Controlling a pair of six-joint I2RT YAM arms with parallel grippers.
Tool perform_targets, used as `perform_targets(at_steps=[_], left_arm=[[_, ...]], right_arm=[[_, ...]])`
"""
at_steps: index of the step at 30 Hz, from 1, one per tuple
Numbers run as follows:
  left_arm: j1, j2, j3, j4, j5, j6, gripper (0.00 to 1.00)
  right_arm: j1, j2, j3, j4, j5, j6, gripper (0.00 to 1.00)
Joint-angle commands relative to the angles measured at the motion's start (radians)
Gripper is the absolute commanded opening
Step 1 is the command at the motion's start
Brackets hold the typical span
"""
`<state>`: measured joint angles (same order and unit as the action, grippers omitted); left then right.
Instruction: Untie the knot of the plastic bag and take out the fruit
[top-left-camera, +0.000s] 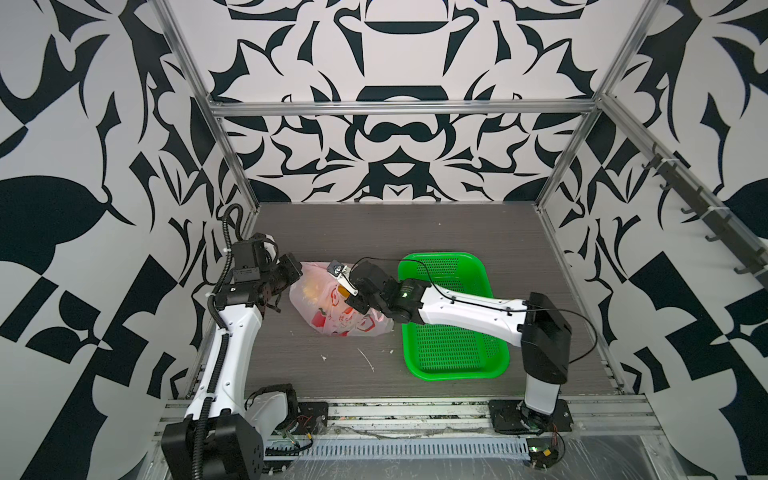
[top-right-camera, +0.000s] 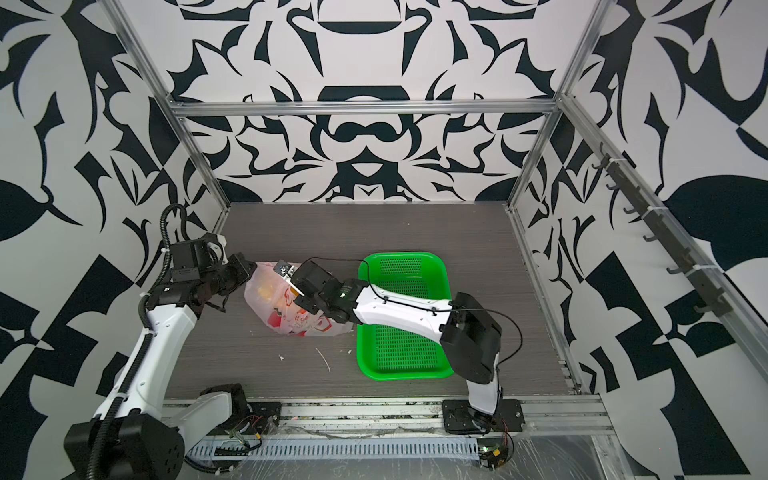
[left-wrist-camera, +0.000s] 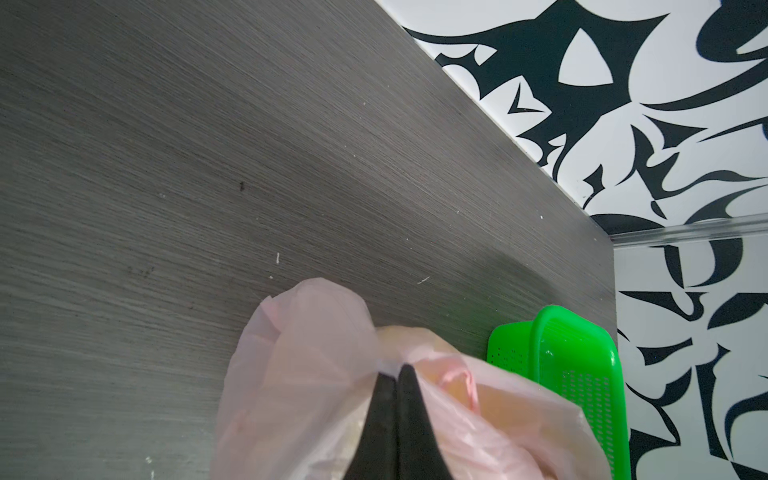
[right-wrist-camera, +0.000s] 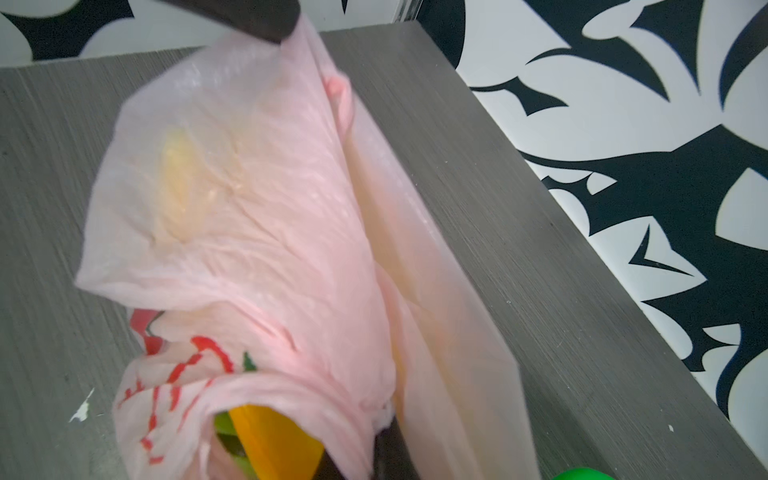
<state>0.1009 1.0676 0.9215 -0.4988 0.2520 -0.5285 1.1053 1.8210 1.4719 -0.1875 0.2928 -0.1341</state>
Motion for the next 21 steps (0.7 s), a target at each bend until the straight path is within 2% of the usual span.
perform_targets(at_steps=[1, 6, 9, 11, 14, 15, 18, 21], left_arm=[[0.014, 0.014, -0.009, 0.063, -0.102, -0.024, 0.0], [0.049, 0.027, -0.012, 0.081, -0.111, -0.037, 0.0], [0.067, 0.026, -0.016, 0.083, -0.104, -0.039, 0.0], [0.068, 0.024, -0.019, 0.088, -0.074, -0.042, 0.0], [0.068, 0.022, -0.009, 0.074, 0.033, -0.05, 0.0], [0.067, 0.022, -0.002, 0.06, 0.079, -0.051, 0.02], [0.062, 0.014, 0.002, -0.004, 0.215, -0.054, 0.3], [0.05, -0.025, -0.005, -0.073, 0.281, -0.048, 0.47]], right_arm=[[-0.001, -0.135, -0.066, 0.023, 0.054, 0.005, 0.07], [-0.012, -0.227, -0.19, 0.055, 0.097, 0.012, 0.06], [-0.042, -0.269, -0.25, 0.089, 0.059, 0.043, 0.06], [-0.056, -0.28, -0.265, 0.101, 0.021, 0.056, 0.06], [-0.057, -0.261, -0.246, 0.088, -0.002, 0.057, 0.06], [-0.056, -0.25, -0.236, 0.082, -0.003, 0.056, 0.05], [-0.057, -0.22, -0.212, 0.087, -0.025, 0.059, 0.04], [-0.056, -0.189, -0.183, 0.097, -0.05, 0.067, 0.04]])
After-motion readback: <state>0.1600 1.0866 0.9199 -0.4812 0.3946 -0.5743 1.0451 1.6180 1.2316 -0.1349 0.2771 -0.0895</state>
